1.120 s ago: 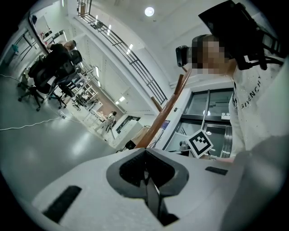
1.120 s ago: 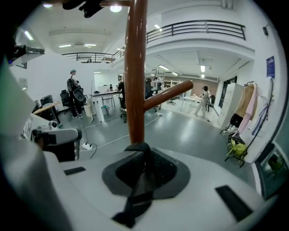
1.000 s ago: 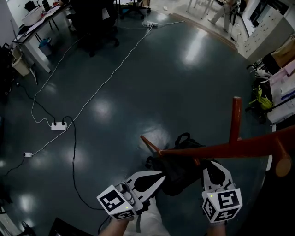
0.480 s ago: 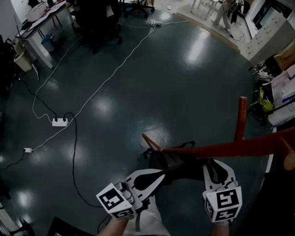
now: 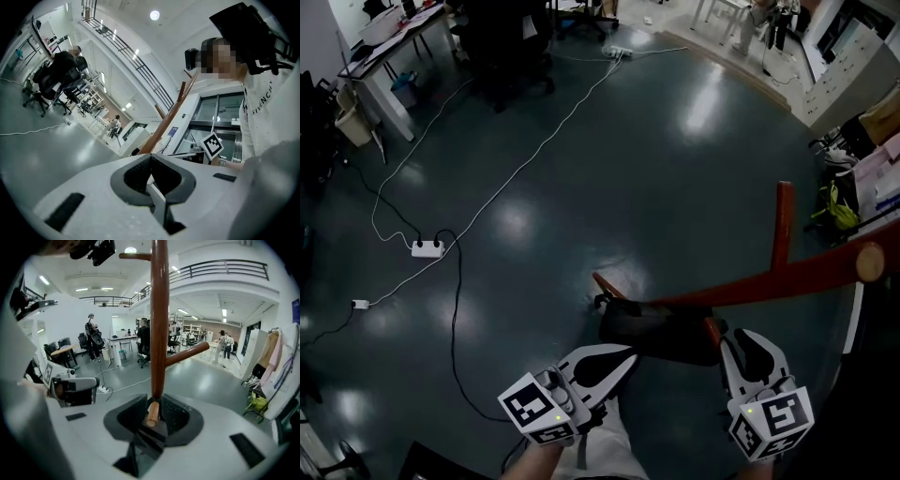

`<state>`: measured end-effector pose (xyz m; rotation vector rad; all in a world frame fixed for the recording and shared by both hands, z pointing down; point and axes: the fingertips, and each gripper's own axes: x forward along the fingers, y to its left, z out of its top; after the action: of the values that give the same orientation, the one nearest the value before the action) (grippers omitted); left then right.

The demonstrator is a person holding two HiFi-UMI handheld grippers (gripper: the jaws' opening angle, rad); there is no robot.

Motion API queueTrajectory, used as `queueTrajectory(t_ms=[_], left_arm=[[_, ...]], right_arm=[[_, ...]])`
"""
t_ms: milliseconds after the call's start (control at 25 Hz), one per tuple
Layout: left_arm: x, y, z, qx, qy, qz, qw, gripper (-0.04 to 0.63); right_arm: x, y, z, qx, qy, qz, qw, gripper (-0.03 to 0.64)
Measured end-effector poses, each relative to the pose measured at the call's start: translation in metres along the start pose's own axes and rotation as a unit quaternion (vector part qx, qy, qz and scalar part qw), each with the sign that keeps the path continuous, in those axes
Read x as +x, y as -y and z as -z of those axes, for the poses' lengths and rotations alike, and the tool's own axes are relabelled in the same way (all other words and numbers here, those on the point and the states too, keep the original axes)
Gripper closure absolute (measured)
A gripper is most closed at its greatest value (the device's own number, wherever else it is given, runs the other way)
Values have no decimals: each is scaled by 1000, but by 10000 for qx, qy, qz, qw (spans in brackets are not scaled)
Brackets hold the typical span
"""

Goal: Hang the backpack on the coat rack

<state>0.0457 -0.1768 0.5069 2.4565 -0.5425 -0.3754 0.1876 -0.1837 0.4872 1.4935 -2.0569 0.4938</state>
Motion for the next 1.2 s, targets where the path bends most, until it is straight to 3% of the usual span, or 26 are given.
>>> queueTrajectory(t_ms=[120, 280, 360, 560, 960, 1200], left_arm=[[-3, 7, -5, 49, 18, -4, 10000, 586], [-5, 22, -13, 149, 3, 63, 9999, 586], [-4, 33, -18, 206, 0, 131, 9997, 586], [-4, 66, -27, 308, -54, 331, 9990, 586], [-7, 135, -26, 646, -589, 820, 9928, 586], [-1, 149, -39, 918, -628, 911, 9896, 586]], right_arm=[[-17, -12, -13, 727, 525, -437, 9950, 546], [-49, -25, -37, 1516, 1531, -974, 9716, 546], [-62, -35, -43, 1389, 1761, -1074, 9686, 548], [-85, -60, -32, 560, 1572, -748, 9831, 549], [-151, -114, -27, 641, 1656, -1035, 9786, 582], [-169, -112, -38, 669, 2029, -737, 9741, 588]])
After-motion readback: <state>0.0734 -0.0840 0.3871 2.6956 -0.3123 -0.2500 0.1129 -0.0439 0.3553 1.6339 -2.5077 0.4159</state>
